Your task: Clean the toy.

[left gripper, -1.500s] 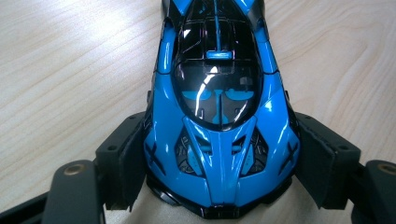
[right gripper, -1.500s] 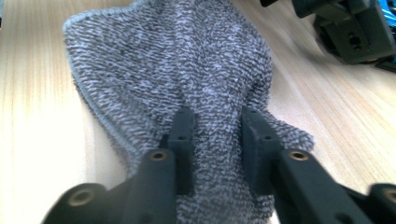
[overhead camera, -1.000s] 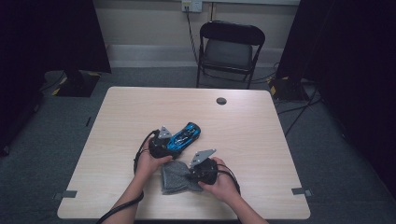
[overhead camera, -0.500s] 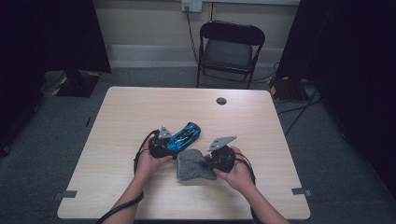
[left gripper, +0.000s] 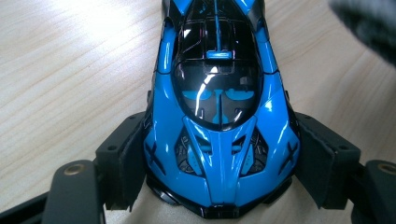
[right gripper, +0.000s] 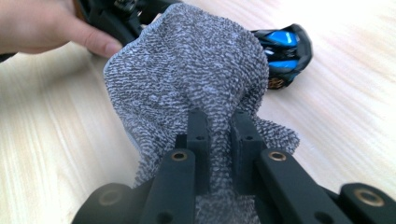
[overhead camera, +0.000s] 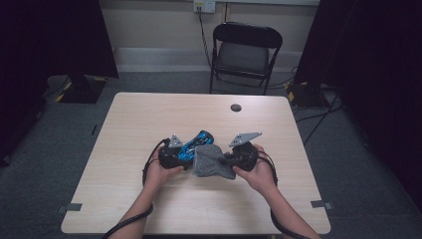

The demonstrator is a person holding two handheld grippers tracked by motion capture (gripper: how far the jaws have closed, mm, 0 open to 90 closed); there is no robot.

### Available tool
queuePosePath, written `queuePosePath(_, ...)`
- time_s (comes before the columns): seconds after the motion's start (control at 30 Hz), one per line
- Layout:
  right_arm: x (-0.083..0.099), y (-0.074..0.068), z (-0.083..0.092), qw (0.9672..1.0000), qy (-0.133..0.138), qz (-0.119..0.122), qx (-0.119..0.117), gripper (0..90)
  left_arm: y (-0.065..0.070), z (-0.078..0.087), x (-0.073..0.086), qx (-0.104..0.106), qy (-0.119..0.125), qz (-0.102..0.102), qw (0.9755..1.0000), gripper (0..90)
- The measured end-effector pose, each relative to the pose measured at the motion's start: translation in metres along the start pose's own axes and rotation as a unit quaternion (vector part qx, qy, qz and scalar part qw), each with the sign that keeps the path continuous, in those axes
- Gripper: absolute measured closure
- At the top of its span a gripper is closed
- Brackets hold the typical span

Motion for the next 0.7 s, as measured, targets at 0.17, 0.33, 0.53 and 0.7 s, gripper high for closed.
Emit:
queuePosePath(0.17, -0.009, 0.009, 0.001, 0.9999, 0.011, -0.009, 0.009, 80.8, 0.000, 0.000, 0.000, -0.001, 0.000, 0.001, 1.0000, 25.9)
queuePosePath(0.33, -0.023, 0.017, 0.000, 0.9992, 0.026, -0.022, 0.021, 80.9, 0.000, 0.000, 0.000, 0.000, 0.000, 0.000, 1.0000, 25.8)
queuePosePath(0.53, -0.036, 0.025, -0.011, 0.9981, 0.035, -0.032, 0.040, 80.9, 0.000, 0.000, 0.000, -0.001, 0.000, 0.002, 1.0000, 25.8)
queuePosePath(0.7, -0.043, 0.029, -0.025, 0.9975, 0.040, -0.043, 0.038, 80.9, 0.000, 0.000, 0.000, -0.001, 0.000, 0.001, 1.0000, 25.9)
Point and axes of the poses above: each handheld gripper's, and its own axes: z roughly backward along the jaws, x roughly out of its underside, y roughly to its right, the point moved 3 cm from there along -z, roughly forward along the jaws, and after that the axes turned 14 degrees about -x, right-handed, at the moved point
